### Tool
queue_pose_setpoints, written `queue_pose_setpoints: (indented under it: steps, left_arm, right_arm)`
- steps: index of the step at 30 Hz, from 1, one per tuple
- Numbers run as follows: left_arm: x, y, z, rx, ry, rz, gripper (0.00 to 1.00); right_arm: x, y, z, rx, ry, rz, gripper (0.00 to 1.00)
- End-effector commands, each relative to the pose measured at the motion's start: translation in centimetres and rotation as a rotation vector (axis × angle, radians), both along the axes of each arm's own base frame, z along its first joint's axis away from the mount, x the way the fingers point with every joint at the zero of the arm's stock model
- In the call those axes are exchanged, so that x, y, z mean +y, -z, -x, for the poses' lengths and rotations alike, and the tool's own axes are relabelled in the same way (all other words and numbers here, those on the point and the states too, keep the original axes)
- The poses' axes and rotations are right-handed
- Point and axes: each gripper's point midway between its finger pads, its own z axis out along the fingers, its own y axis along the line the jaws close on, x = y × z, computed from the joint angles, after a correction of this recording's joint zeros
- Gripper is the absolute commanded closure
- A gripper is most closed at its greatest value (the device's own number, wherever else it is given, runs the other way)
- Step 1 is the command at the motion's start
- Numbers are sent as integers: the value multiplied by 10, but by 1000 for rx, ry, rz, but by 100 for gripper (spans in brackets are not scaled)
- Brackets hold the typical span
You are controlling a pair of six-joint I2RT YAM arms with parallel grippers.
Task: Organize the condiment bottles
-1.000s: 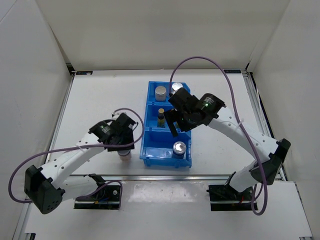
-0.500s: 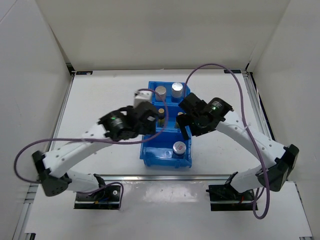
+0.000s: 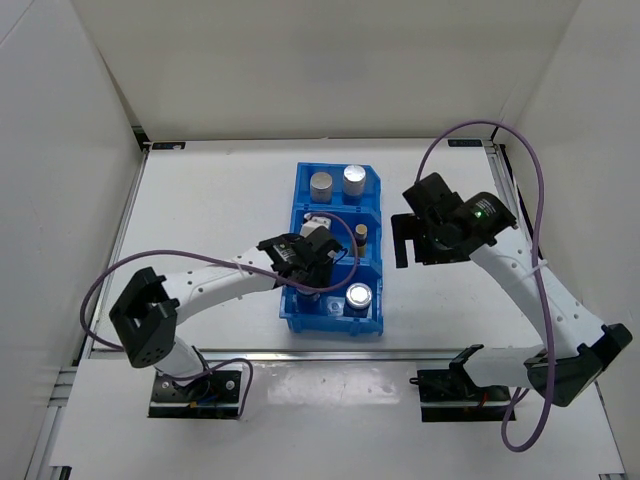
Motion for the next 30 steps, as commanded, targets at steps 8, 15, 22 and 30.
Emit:
queue_pose_setpoints:
  steps: [8,15,22,30]
  left_arm:
    - [-24,5,-21,43,27,85,15]
    - [19,-87,-36,-158,-44,40,0]
    - [97,-177,-31,-479,-142,37,0]
    - [185,-212,-58,-623,-364,-21,0]
  right_arm:
    - [4,-13,10,-36,-101,-69,0]
    - [9,-28,1,-93,-90,-104,0]
    - [-1,-27,-13,-148,9,-70,0]
    - [-19,-3,-15,-93,153,-48,0]
